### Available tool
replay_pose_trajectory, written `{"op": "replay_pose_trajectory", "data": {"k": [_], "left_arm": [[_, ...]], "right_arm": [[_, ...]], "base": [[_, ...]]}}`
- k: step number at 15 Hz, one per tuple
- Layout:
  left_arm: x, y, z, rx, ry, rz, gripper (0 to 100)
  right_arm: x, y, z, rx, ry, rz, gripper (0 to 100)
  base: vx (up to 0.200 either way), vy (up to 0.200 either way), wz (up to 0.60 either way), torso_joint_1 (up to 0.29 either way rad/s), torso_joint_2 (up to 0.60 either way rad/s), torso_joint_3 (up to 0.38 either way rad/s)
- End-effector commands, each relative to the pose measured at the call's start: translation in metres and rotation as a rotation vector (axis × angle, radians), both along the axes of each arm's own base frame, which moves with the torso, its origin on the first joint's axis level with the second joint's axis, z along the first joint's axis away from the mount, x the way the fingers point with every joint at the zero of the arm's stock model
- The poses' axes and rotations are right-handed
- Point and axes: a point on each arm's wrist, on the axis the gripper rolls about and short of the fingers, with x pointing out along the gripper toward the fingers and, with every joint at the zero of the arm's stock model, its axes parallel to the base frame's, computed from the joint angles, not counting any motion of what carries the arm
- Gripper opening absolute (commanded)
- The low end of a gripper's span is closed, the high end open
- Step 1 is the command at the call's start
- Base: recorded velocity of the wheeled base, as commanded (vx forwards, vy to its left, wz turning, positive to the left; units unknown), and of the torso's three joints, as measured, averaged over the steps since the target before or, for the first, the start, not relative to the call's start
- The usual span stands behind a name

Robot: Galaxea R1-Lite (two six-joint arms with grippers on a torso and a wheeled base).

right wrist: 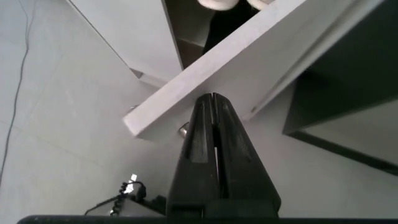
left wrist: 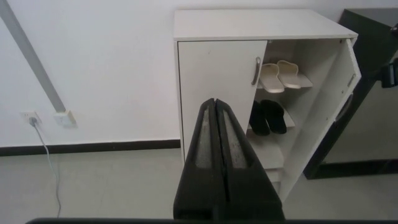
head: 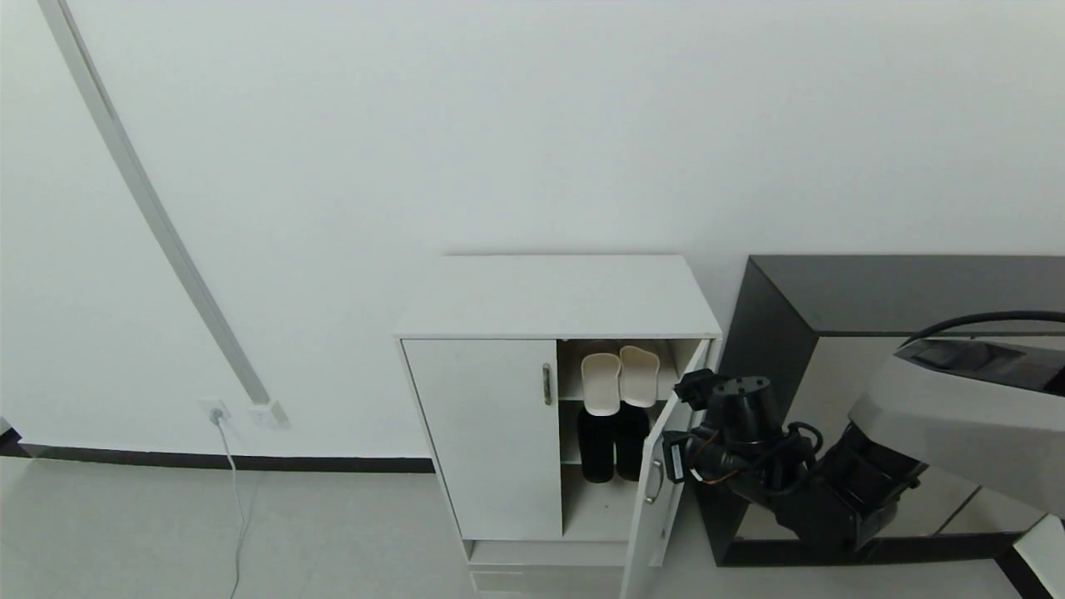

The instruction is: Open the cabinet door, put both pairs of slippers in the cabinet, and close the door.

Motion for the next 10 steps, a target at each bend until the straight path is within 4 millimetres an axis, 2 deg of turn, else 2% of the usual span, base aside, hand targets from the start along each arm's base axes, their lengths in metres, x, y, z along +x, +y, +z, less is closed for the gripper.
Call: {"op": "replay_pose_trajectory", "data": {"k": [1,7,10], "left_arm": [[0.000,0.000,0.000,0.000,0.001,0.000,0],[0.000,0.000,0.000,0.000,0.001,0.000,0],[0.000,0.000,0.000,0.000,0.001,0.000,0]], "right_arm": [[0.015,0.006,-0.017,-0.001,0.002,-0.005,0],[0.051,0.025,-0.022,0.044,-0.078,-0.010,0],[0.063,0.032,-0.020,0.073,-0.118,-0.019,0]], "base": [[0.000,0.000,0.00,0.000,0.00,0.000],[0.000,0.000,0.00,0.000,0.00,0.000],[0.000,0.000,0.00,0.000,0.00,0.000]]}}
